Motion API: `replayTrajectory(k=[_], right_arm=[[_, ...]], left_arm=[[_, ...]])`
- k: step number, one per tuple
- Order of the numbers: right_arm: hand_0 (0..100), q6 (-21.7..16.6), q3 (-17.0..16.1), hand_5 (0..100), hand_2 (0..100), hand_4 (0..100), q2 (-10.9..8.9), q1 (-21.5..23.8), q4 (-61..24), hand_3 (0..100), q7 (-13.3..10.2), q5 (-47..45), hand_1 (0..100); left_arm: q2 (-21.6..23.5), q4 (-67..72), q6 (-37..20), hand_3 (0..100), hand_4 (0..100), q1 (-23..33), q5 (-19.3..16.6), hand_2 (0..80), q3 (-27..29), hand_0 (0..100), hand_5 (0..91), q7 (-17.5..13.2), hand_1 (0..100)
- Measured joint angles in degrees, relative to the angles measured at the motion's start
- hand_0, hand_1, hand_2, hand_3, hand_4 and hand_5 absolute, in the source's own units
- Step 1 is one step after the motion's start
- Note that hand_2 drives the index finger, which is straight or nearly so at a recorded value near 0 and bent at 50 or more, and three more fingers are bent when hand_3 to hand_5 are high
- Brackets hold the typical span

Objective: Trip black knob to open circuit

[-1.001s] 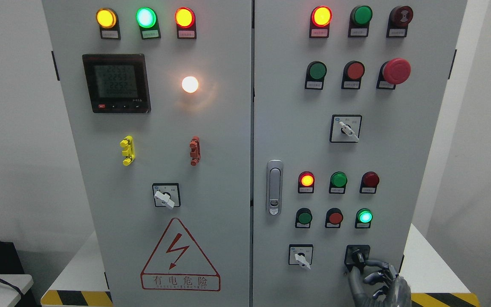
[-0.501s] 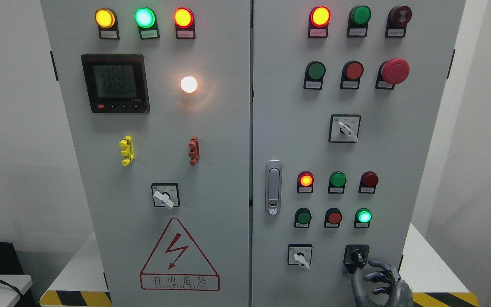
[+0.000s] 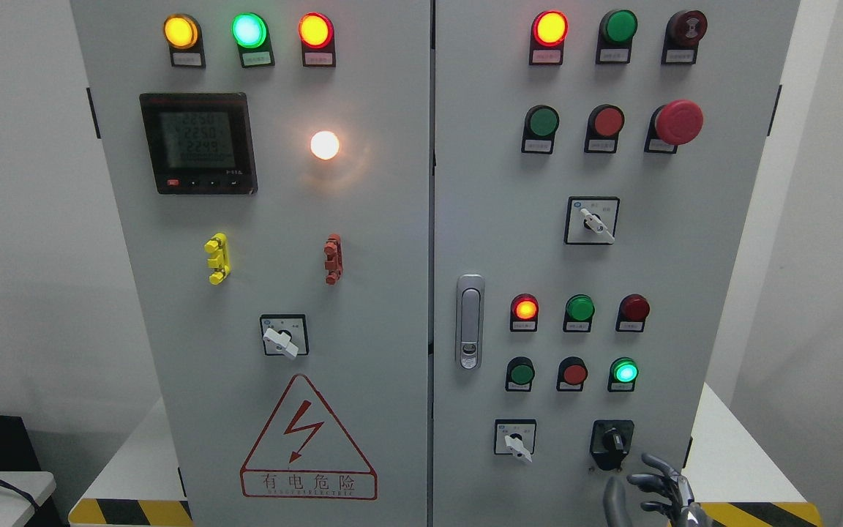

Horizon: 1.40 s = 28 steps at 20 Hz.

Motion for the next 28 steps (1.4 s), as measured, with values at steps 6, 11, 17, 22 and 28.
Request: replayTrajectory(k=[6, 11, 17, 22, 28], right_arm=[[8, -4.2, 0.8, 25, 0, 23, -0.35, 5.9, -2.6, 19, 12.3, -5.3, 20], [4, -4.8, 1.2, 17, 0, 15, -1.22, 10.7, -5.3, 13, 20.0, -9.3, 11], [0, -4.4, 0.7, 16, 0, 14, -3.34, 15.1, -8.9, 12, 22.9, -14.2, 8], [0, -3.5, 0.5, 16, 0, 16, -4.67, 17.2, -12.0, 13, 23.4, -16.4, 9], [0, -3.2, 0.3, 17, 0, 17, -6.46, 18.5, -14.9, 15, 23.4, -17.4, 10]], left_arm=[[0.0, 0.0, 0.0, 0, 0, 0.0, 0.0, 0.0, 0.0, 12, 0.0, 0.0, 39], [0.0, 0.0, 0.0, 0, 0, 0.0, 0.0, 0.0, 0.0, 12, 0.0, 0.0, 39], [0.0, 0.0, 0.0, 0, 0, 0.0, 0.0, 0.0, 0.0, 12, 0.0, 0.0, 39], [0.0, 0.0, 0.0, 0, 0, 0.0, 0.0, 0.0, 0.0, 12, 0.0, 0.0, 39], [0.0, 0.0, 0.0, 0, 0, 0.0, 0.0, 0.0, 0.0, 12, 0.0, 0.0, 39]])
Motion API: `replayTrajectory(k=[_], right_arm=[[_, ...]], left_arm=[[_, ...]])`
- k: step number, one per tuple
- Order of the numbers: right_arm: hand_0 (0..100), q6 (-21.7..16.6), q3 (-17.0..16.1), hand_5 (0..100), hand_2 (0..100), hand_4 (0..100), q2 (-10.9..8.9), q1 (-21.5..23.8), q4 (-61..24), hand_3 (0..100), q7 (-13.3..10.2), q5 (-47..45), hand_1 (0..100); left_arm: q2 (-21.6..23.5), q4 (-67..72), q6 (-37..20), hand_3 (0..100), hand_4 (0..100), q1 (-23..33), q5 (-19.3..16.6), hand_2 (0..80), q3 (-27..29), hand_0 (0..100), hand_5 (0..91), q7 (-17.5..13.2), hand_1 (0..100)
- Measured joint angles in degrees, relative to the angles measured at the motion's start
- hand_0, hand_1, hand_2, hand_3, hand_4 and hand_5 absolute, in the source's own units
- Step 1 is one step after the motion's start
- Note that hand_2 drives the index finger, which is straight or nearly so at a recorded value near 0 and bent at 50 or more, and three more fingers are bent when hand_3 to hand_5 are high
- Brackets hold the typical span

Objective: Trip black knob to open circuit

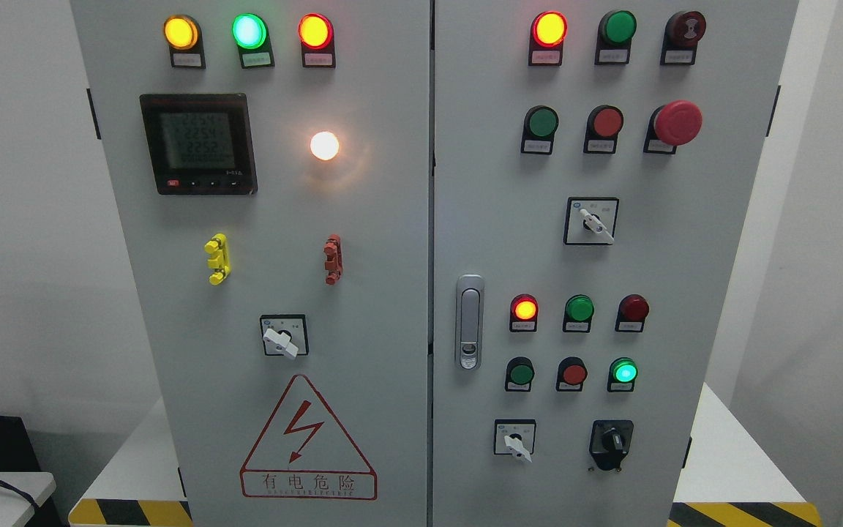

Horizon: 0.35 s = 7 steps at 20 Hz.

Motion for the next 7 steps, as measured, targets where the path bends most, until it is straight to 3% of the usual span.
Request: replayTrajectory(k=[7], right_arm=[[0, 0.0, 0.6, 18, 0, 18, -0.59, 1.1, -2.2, 16, 0.0, -0.4, 11]], left_arm=[[0.0, 0.0, 0.0, 0, 0, 0.0, 0.0, 0.0, 0.0, 12, 0.0, 0.0, 39]])
